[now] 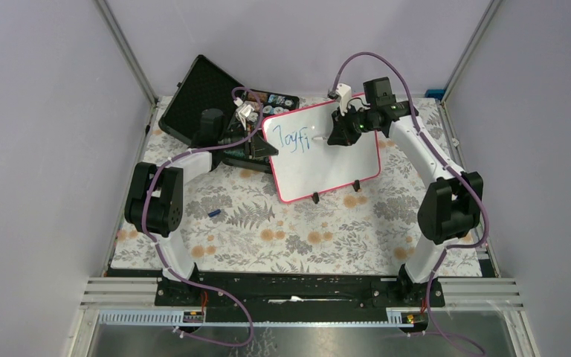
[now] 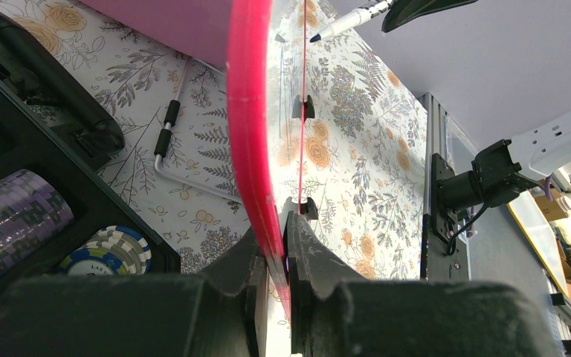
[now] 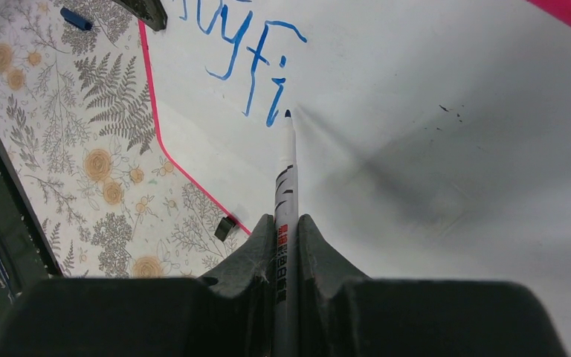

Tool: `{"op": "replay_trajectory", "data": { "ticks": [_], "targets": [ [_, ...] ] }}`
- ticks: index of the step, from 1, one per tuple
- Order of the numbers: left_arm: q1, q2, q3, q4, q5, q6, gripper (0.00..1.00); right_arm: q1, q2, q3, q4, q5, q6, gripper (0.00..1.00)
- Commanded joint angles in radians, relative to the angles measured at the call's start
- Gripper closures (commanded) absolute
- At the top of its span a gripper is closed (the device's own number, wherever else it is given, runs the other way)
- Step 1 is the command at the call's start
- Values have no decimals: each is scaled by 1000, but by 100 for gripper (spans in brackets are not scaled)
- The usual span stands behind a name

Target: Write a sentence on the whiteboard

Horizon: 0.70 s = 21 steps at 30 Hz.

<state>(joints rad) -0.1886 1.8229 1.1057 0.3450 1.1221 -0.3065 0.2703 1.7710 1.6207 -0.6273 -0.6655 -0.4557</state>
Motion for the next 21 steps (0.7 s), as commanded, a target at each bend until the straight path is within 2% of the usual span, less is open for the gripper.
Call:
{"op": "replay_trajectory", "data": {
  "ticks": [1,13,21],
  "targets": [
    [-2,-5,4,20,-22,95,100,-2,20,35,9,-6,0,100],
    [-3,1,5,23,-21,95,100,0,59,64,10,-2,8,100],
    [-2,2,8,23,-20,95,100,0,40,25,11,5,-2,100]
  ]
}}
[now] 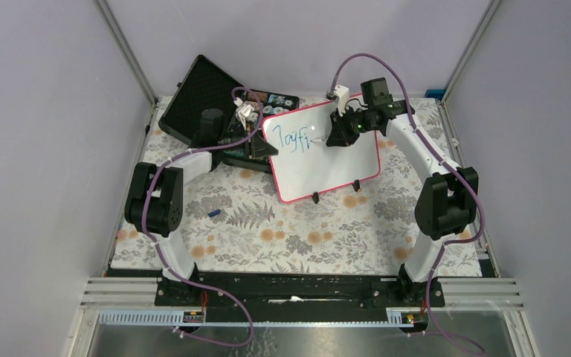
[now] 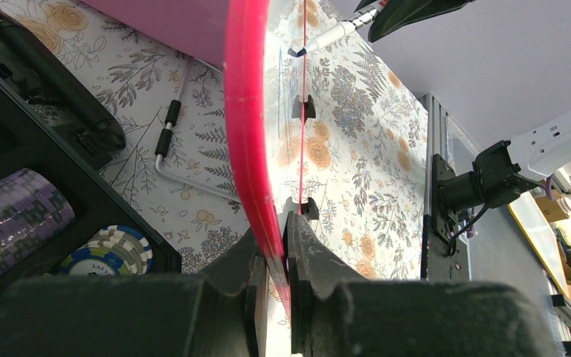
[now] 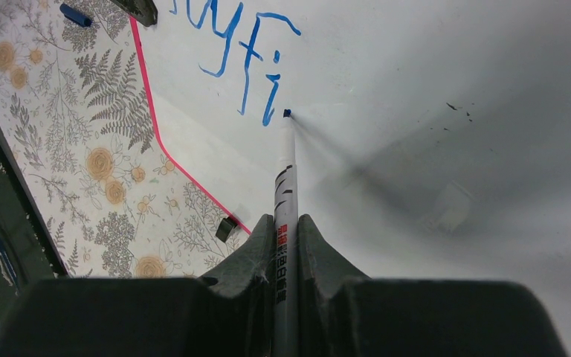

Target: Write a sentence on the whiteboard

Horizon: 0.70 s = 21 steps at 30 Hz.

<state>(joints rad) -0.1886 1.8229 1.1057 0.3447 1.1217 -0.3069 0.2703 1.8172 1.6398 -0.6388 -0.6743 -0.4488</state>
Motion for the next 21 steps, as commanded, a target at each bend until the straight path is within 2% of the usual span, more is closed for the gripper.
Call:
{"op": "replay_trajectory", "data": {
  "ticks": [1,13,21],
  "targets": [
    [-1,2,8,23,-20,95,100,1,-10,0,21,15,-11,100],
    [-1,-1,9,21,-22,94,100,0,-36,-53,23,16,-22,100],
    [-2,-1,11,19,-21,93,100,0,-67,-24,22,-3,-10,100]
  ]
}}
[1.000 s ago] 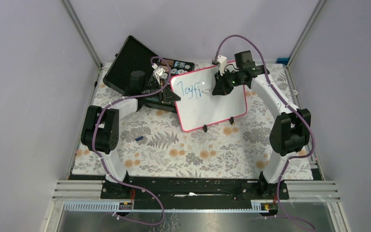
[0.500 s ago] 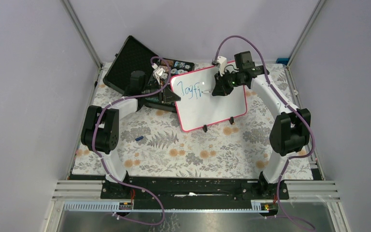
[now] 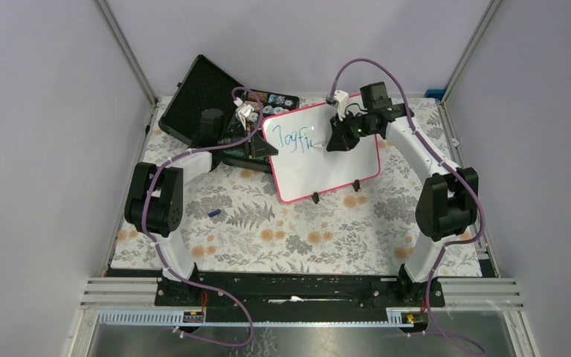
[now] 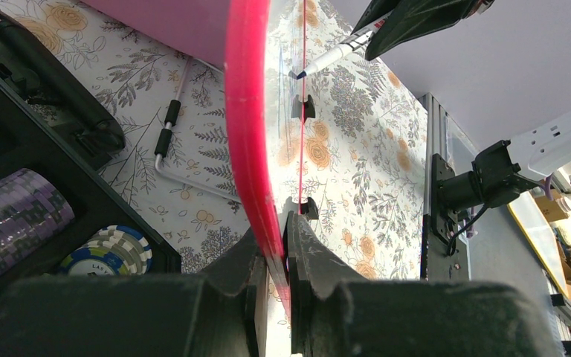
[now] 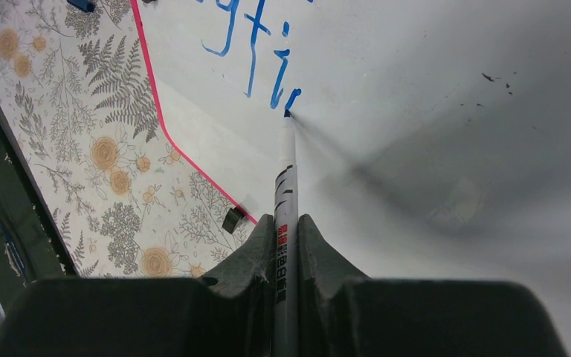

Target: Write a sentence on the whiteboard

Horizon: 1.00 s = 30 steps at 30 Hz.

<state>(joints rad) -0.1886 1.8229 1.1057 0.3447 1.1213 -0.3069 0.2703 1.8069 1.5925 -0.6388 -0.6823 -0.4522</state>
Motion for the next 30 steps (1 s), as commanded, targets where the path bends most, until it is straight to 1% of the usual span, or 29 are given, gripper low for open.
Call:
{"op": "replay_trajectory", "data": {
  "ticks": [1,6,30],
  "targets": [
    [-3,-1,10,19,-21,93,100,0,-60,32,22,4,-3,100],
    [-2,-4,11,18,-21,94,100,1,-60,65,21,-14,11,100],
    [-2,-10,3,17,-18,100,100,0,13,108,15,18,12,100]
  ]
}}
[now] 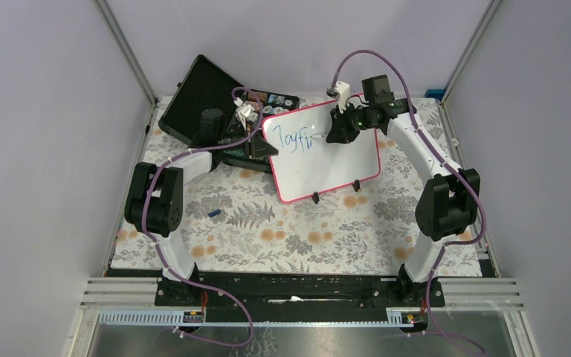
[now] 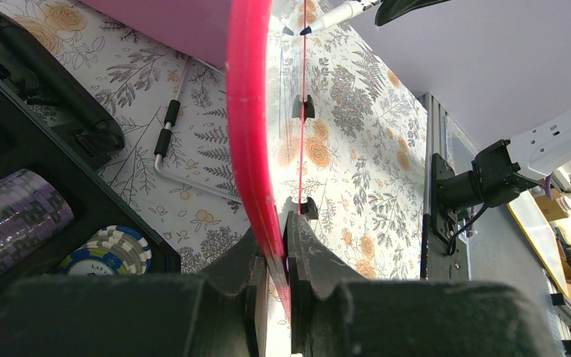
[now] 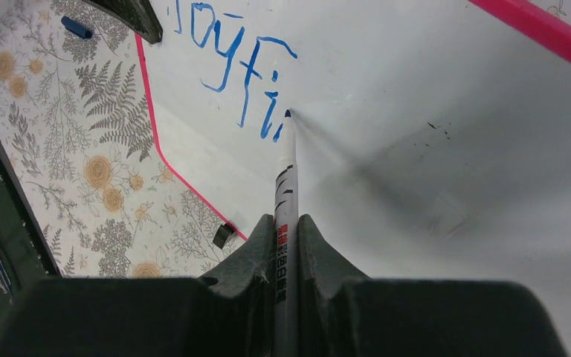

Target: Write a sentence on the whiteboard

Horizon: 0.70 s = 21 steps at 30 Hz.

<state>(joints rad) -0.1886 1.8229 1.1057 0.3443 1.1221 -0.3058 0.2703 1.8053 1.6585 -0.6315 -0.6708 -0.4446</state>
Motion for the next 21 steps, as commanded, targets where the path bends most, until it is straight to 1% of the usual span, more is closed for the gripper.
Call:
{"op": "replay_trajectory", "data": {
  "ticks": [1,21],
  "targets": [
    [-2,-9,3,18,-19,99,100,0,13,38,7,5,4,100],
    [0,-7,14,15,-23,94,100,0,-18,-32,0,8,-22,100]
  ]
}}
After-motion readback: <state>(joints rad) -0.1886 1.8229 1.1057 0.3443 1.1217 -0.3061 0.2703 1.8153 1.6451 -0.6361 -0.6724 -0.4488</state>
